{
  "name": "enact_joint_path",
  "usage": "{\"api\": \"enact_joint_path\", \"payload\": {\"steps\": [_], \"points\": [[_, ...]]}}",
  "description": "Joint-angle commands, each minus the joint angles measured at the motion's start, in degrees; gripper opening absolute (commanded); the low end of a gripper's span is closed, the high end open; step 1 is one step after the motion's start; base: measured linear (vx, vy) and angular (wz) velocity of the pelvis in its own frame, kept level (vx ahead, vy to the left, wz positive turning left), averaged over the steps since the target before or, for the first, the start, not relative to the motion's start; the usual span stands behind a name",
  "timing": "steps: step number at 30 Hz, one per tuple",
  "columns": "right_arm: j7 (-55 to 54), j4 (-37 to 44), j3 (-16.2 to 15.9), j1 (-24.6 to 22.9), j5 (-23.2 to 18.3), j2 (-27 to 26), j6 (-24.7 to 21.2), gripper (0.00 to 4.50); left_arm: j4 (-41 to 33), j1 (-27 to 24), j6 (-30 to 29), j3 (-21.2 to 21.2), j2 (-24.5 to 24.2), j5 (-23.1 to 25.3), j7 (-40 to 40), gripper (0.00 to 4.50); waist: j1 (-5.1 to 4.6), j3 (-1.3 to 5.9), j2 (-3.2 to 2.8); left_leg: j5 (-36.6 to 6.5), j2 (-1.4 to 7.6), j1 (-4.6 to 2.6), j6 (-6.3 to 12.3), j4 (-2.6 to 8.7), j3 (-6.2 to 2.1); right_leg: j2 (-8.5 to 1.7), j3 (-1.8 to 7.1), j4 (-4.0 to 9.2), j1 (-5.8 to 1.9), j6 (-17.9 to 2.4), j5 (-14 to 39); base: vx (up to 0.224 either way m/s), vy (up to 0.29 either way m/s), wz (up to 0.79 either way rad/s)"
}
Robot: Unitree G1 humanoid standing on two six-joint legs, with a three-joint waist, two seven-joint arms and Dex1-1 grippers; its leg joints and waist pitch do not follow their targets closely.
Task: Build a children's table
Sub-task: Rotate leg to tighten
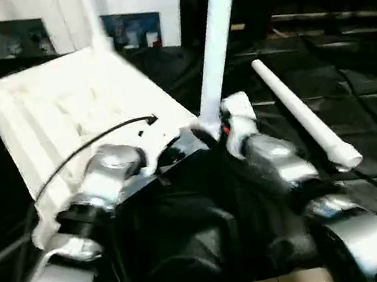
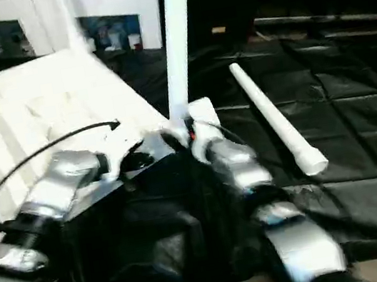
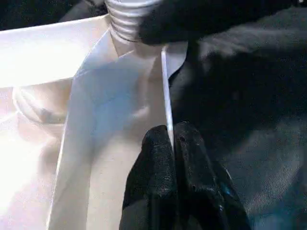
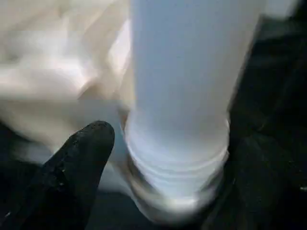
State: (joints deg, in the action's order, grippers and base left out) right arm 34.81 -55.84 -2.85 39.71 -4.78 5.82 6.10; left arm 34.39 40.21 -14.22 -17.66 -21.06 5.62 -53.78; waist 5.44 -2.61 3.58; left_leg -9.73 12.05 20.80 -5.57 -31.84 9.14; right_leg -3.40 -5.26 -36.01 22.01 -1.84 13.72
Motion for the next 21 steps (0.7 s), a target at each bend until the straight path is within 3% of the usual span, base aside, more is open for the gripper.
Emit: {"api": "enact_joint_path", "payload": {"steps": [1, 4, 9, 12, 13, 16, 20, 21], "points": [[9.12, 5.9, -2.57, -2.27, 0.42, 3.39, -2.12, 4.0, -3.56, -1.05, 4.34, -2.31, -0.7, -1.74, -6.93, 0.0, 0.02, 3.62, -0.92, -1.41, 1.87, -0.61, 5.16, 2.36, 0.16, -4.89, 3.76, 2.86, -3.64, -13.2, -14.5, 0.0, 0.0, 0.0], [15.68, 11.35, -3.91, -4.91, -0.75, 6.82, -3.81, 4.0, -4.82, -1.9, 4.15, -2.75, -2.24, -2.65, -10.7, 0.0, 0.18, 3.64, -1.09, -0.11, 1.94, -0.57, 5.79, 2.12, 0.16, -4.89, 3.69, 2.52, -3.56, -13.91, -16.49, 0.0, 0.0, 0.0], [24.76, 21.81, -6.18, -9.85, -2.99, 12.63, -7.87, 4.0, -6.81, -3.32, 7.15, -2.77, -4.18, -4.91, -16.86, 0.0, 1.09, 3.52, -0.76, -0.45, 1.99, -0.45, 6.63, 1.91, 0.29, -4.88, 3.54, 2.47, -3.72, -13.54, -15.62, 0.0, 0.0, 0.0], [27.59, 25.34, -6.43, -11.5, -4.16, 14.0, -9.79, 4.0, -8.15, -3.83, 7.67, -2.75, -4.92, -6.3, -19.64, 0.0, 1.35, 3.41, -0.91, -2.92, 2.09, -0.55, 5.25, 2.09, 0.37, -5.1, 3.54, 2.87, -3.49, -13.28, -10.79, 0.0, 0.0, 0.0], [27.98, 25.75, -6.4, -11.64, -4.34, 14.1, -10.16, 4.0, -8.19, -3.81, 7.64, -2.68, -4.94, -6.38, -19.85, 0.0, 1.38, 3.38, -1.17, -3.5, 2.06, -0.54, 4.97, 2.09, 0.38, -5.07, 3.55, 2.89, -3.43, -13.39, -10.14, 0.0, 0.0, 0.0], [29.3, 27.5, -6.43, -12.3, -5.05, 14.28, -11.48, 4.0, -8.27, -3.7, 7.92, -2.58, -5.02, -6.66, -20.97, 0.0, 1.52, 3.36, -1.17, -4.73, 2.16, -0.75, 3.85, 2.12, 0.55, -5.03, 3.62, 3.07, -3.28, -13.35, -8.15, 0.0, 0.0, 0.0], [29.44, 30.12, -6.81, -13.31, -5.54, 14.48, -13.6, 4.0, -8.67, -3.79, 7.89, -2.53, -5.12, -6.97, -22.17, 0.0, 1.78, 3.54, -1.16, -2.49, 2.0, -0.64, 3.6, 1.91, 0.58, -4.79, 3.59, 2.64, -3.41, -13.04, -11.55, 0.0, 0.0, 0.0], [29.25, 30.78, -6.95, -13.61, -5.53, 14.43, -14.18, 3.73, -8.81, -3.85, 7.88, -2.55, -5.12, -7.01, -22.51, 0.0, 1.76, 3.61, -1.13, -2.21, 1.95, -0.62, 3.64, 1.87, 0.58, -4.83, 3.57, 2.56, -3.46, -13.1, -12.06, 0.0, 0.0, 0.0]]}}
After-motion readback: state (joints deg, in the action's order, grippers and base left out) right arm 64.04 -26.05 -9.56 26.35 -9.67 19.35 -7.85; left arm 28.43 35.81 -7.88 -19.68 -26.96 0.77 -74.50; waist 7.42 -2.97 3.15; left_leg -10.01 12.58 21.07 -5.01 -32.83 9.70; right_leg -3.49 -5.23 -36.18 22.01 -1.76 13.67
